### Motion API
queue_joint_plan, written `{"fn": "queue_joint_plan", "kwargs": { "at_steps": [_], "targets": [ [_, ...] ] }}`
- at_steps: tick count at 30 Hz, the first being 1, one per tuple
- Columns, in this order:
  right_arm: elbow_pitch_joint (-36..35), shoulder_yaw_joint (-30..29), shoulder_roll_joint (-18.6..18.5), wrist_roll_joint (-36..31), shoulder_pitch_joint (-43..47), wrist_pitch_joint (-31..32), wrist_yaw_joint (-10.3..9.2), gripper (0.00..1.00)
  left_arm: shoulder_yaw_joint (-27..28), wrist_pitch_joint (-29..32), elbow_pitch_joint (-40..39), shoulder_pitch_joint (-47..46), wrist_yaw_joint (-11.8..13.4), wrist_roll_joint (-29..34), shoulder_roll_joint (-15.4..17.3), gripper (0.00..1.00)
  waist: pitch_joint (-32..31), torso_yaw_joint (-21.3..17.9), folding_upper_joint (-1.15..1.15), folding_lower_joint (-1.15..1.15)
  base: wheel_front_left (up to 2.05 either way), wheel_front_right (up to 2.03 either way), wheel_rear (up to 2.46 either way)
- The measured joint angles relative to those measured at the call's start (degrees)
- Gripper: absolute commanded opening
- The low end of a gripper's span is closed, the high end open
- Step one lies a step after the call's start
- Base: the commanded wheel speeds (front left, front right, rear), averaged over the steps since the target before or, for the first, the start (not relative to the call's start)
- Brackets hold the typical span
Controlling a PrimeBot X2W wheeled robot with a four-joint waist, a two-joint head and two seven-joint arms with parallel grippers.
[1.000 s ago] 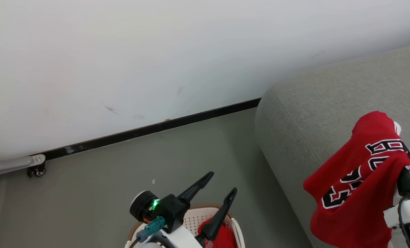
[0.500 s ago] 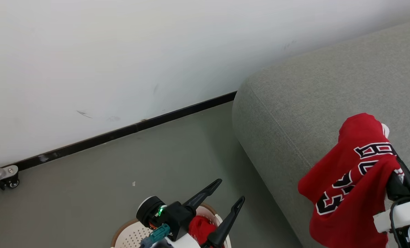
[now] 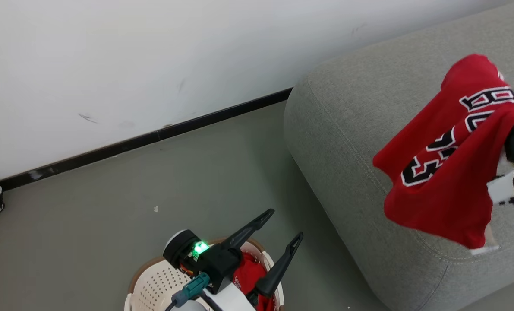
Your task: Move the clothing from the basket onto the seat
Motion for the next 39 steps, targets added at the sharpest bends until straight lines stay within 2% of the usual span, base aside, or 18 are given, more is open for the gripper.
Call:
{"fn": "queue_joint_plan", "kwargs": {
  "at_steps": [12,17,27,39],
  "targets": [
    [9.22,-4.26,-6.15,0.51,-16.49,3.26,0.00,0.00,-0.04,2.72,-3.91,-6.17,0.40,2.83,0.49,1.00,5.91,1.25,0.00,0.00,0.00,0.00,0.00],
    [12.95,-7.64,-9.55,0.49,-21.29,3.45,0.00,0.00,-0.13,3.65,-5.55,-7.48,0.40,3.35,0.62,1.00,8.57,2.09,0.00,0.00,0.00,0.00,0.00],
    [20.37,-14.07,-13.95,-0.19,-28.27,2.65,0.00,0.00,0.02,5.57,-8.57,-9.99,0.40,4.89,1.78,1.00,13.60,4.00,0.00,0.00,0.00,0.00,0.00],
    [27.60,-17.34,-13.68,-3.77,-31.22,-3.22,0.00,0.00,-0.98,8.14,-11.73,-14.09,0.31,6.02,2.86,1.00,19.55,5.93,0.00,0.00,0.00,0.00,0.00]
  ]
}}
